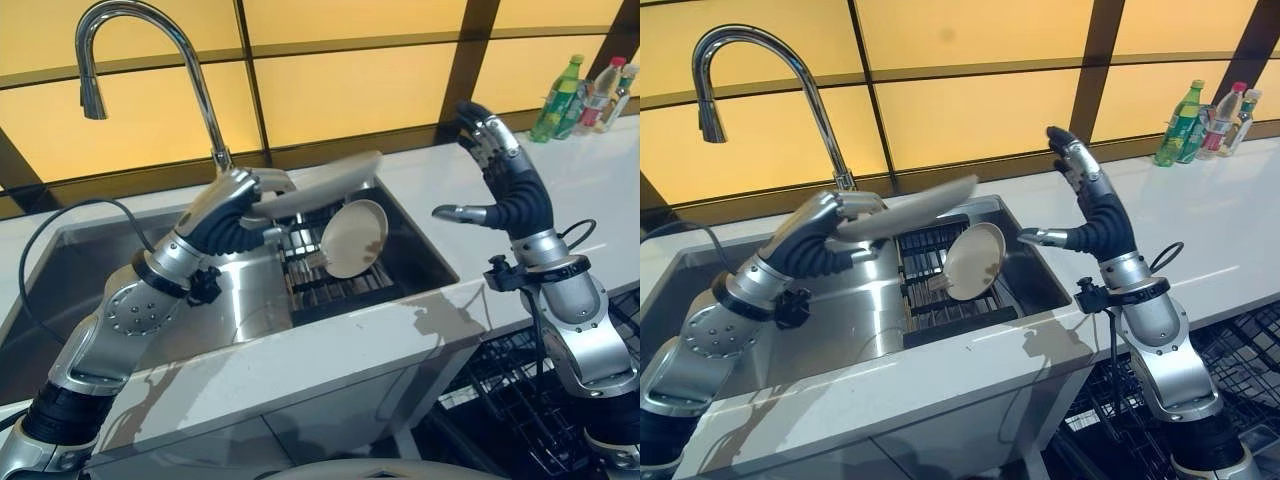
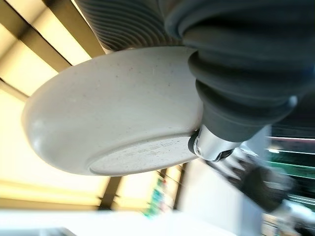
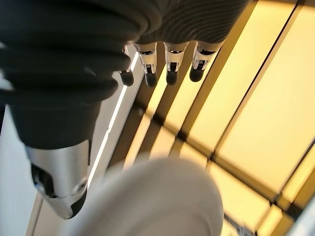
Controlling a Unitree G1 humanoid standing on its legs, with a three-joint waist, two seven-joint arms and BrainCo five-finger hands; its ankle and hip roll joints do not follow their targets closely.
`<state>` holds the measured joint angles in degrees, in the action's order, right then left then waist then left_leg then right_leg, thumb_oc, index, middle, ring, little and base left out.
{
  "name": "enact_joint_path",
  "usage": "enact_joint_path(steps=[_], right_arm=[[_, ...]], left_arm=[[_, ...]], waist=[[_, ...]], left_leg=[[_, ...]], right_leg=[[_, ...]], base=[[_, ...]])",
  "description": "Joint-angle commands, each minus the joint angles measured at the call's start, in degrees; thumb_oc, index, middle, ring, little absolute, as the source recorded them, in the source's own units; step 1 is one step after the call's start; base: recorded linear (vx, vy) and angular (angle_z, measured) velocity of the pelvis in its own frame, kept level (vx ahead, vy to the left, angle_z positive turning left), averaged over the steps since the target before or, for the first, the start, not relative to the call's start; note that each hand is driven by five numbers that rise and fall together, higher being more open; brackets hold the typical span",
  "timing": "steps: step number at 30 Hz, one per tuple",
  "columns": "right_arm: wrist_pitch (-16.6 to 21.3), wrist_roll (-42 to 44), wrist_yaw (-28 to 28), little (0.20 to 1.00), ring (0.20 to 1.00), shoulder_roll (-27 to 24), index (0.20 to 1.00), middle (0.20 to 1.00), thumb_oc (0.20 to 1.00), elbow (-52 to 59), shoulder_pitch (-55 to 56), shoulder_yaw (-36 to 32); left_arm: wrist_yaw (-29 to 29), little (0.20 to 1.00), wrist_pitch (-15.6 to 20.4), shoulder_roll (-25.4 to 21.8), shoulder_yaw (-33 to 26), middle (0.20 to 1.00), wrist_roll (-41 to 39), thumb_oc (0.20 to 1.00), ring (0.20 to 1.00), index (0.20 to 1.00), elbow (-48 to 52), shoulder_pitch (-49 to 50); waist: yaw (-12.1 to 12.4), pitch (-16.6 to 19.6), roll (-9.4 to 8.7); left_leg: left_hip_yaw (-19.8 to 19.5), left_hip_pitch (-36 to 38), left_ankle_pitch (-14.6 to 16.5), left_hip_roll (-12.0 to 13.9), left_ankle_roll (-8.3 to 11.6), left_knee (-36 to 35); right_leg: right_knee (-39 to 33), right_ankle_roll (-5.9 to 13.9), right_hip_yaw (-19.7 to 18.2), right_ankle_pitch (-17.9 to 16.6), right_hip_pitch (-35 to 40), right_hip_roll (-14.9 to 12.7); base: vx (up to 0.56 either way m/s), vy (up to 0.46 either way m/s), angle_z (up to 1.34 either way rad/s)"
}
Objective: Pick up plates and place into dishwasher.
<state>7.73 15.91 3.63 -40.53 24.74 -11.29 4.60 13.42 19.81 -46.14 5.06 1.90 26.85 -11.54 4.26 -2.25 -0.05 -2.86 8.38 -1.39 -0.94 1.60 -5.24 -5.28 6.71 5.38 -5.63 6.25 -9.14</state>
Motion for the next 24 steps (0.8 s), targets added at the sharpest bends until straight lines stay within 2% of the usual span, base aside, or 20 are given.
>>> enact_joint_path(steps=[1,5,7,9,14,17,21,23,24], right_arm=[[4.88,4.52,2.87,1.000,1.000,-3.62,1.000,1.000,1.000,3.62,-6.27,-0.26],[4.96,5.43,5.09,1.000,1.000,-5.23,1.000,1.000,1.000,3.83,-7.24,1.54],[5.45,3.85,6.03,1.000,1.000,-6.01,1.000,1.000,1.000,4.47,-7.94,2.51],[5.38,3.23,7.03,1.000,1.000,-6.30,1.000,1.000,1.000,4.68,-9.17,3.59],[4.12,3.71,11.78,1.000,1.000,-8.23,1.000,1.000,1.000,4.79,-12.90,6.96],[3.03,7.10,17.91,1.000,1.000,-11.03,1.000,1.000,1.000,6.49,-12.81,7.55],[1.73,11.15,21.44,1.000,1.000,-12.18,1.000,1.000,1.000,7.19,-12.38,7.93],[1.37,10.76,21.23,0.473,0.473,-11.84,0.473,0.473,0.473,7.05,-12.75,8.83],[1.38,10.64,21.05,0.373,0.373,-11.79,0.373,0.373,0.373,7.03,-12.88,9.02]], left_arm=[[3.52,0.200,1.76,-2.33,1.46,0.200,-7.77,0.200,0.200,0.200,1.31,-7.49],[6.18,0.200,1.84,-3.86,1.77,0.200,-13.76,0.200,0.200,0.200,1.11,-8.58],[12.04,0.200,-0.18,-3.77,2.27,0.200,-22.21,0.200,0.200,0.200,1.81,-8.97],[15.10,0.200,-1.70,-2.60,2.72,0.200,-25.77,0.200,0.200,0.200,2.92,-9.27],[14.29,0.200,-1.46,-2.81,4.42,0.200,-26.47,0.200,0.200,0.200,2.62,-12.17],[13.56,0.200,-1.05,-4.40,3.37,0.200,-28.09,0.200,0.200,0.200,2.46,-12.65],[13.87,0.200,0.09,-5.40,2.38,0.200,-29.15,0.200,0.200,0.200,2.42,-11.45],[13.81,0.200,0.24,-5.45,2.28,0.200,-29.53,0.200,0.200,0.200,2.50,-11.13],[13.78,0.200,0.28,-5.47,2.19,0.200,-29.53,0.200,0.200,0.200,2.52,-11.05]], waist=[[1.61,1.96,-0.32],[1.95,2.60,-0.71],[2.12,2.84,-0.77],[2.24,3.04,-0.77],[2.08,3.83,-0.86],[2.00,4.19,-1.09],[2.12,4.35,-1.45],[2.32,4.54,-1.53],[2.32,4.56,-1.52]], left_leg=[[-1.30,-1.54,2.48,-1.13,-1.16,1.46],[-1.14,-2.18,2.61,-1.25,-1.22,1.78],[-1.18,-2.46,2.59,-1.42,-1.34,1.89],[-1.12,-2.62,2.53,-1.51,-1.38,1.89],[-0.91,-2.74,2.66,-1.84,-1.58,2.01],[-0.92,-2.90,2.67,-1.97,-1.75,2.08],[-1.32,-2.63,2.69,-2.05,-1.92,2.08],[-1.47,-2.70,2.65,-2.08,-1.99,2.07],[-1.48,-2.70,2.65,-2.08,-2.01,2.07]], right_leg=[[1.86,-0.45,1.20,4.41,0.49,2.44],[1.89,-0.37,1.83,4.48,0.15,2.33],[1.95,-0.36,2.14,4.50,0.05,2.27],[1.96,-0.42,2.49,4.42,-0.05,2.22],[2.22,-0.62,2.50,4.60,-0.17,2.19],[2.48,-0.74,2.38,4.80,-0.19,2.22],[2.69,-0.98,2.25,4.90,0.12,2.36],[2.68,-1.09,2.19,4.91,0.14,2.47],[2.66,-1.11,2.18,4.91,0.16,2.49]], base=[[-0.07,-0.047,0.15],[-0.07,-0.034,0.04],[-0.05,-0.024,0.06],[-0.04,-0.012,0.09],[-0.01,0.000,0.01],[-0.01,0.000,0.01],[0.00,0.000,0.00],[0.00,0.000,0.00],[0.00,0.000,0.00]])
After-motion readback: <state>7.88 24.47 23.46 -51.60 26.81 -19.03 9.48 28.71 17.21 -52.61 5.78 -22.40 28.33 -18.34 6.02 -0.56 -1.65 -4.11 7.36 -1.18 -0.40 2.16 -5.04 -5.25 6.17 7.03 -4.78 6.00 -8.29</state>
